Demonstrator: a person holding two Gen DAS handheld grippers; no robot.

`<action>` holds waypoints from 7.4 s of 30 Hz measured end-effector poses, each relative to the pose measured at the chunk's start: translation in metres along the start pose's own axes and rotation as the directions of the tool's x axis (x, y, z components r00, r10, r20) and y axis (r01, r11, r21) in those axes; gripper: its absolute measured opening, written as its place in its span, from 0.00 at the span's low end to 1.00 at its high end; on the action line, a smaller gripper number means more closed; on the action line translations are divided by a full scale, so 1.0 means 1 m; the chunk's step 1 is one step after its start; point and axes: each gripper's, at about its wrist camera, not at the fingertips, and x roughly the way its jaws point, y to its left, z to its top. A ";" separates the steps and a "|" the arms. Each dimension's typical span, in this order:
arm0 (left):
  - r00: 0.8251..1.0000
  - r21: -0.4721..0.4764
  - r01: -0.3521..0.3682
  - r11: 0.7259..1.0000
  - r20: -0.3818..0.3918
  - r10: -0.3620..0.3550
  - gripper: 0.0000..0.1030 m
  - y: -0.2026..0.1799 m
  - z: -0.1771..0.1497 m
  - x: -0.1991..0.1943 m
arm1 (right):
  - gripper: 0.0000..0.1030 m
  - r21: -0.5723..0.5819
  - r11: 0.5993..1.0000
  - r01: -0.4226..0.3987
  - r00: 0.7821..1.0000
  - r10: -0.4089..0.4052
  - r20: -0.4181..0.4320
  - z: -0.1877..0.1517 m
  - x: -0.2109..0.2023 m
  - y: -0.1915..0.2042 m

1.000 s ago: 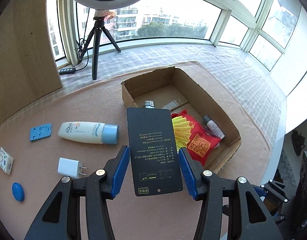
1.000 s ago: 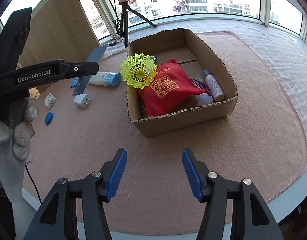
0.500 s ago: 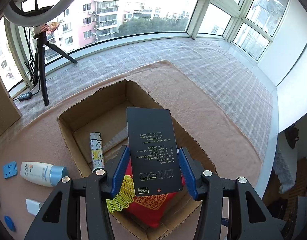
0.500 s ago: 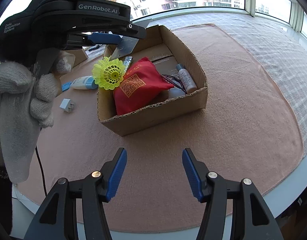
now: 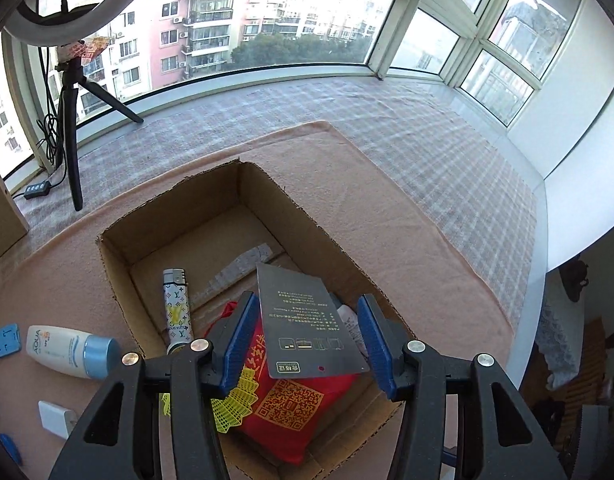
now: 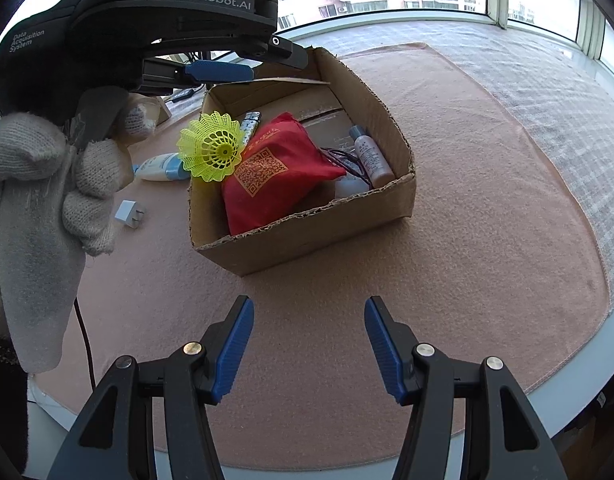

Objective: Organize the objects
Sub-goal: 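Lower the black card into the box and open the left tool, then move the right tool down to the white charger plug, then close the right tool on the white charger plug and lift it, then carry the plug over the box and open the right tool, then move the right tool to the AQUA sunscreen tube and close on it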

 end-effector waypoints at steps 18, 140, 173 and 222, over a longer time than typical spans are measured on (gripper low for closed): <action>0.984 -0.149 -0.123 0.981 0.107 0.140 0.53 0.116 -0.083 -0.112 | 0.52 -0.125 0.988 -0.092 0.995 0.095 0.018 0.022 0.007 0.073; 0.998 -0.345 0.024 0.938 0.066 -0.001 0.35 0.221 -0.206 -0.115 | 0.29 -0.141 0.897 -0.420 0.877 0.361 -0.316 0.063 0.112 0.217; 0.984 -0.013 0.170 0.985 0.046 -0.169 0.35 -0.004 -0.035 -0.011 | 0.29 0.072 0.965 -0.252 0.967 0.254 -0.015 0.138 0.027 -0.028; 0.981 -0.367 -0.135 0.920 0.082 0.176 0.36 0.230 -0.226 -0.190 | 0.47 -0.202 0.952 -0.228 0.967 0.198 -0.158 0.162 0.143 0.195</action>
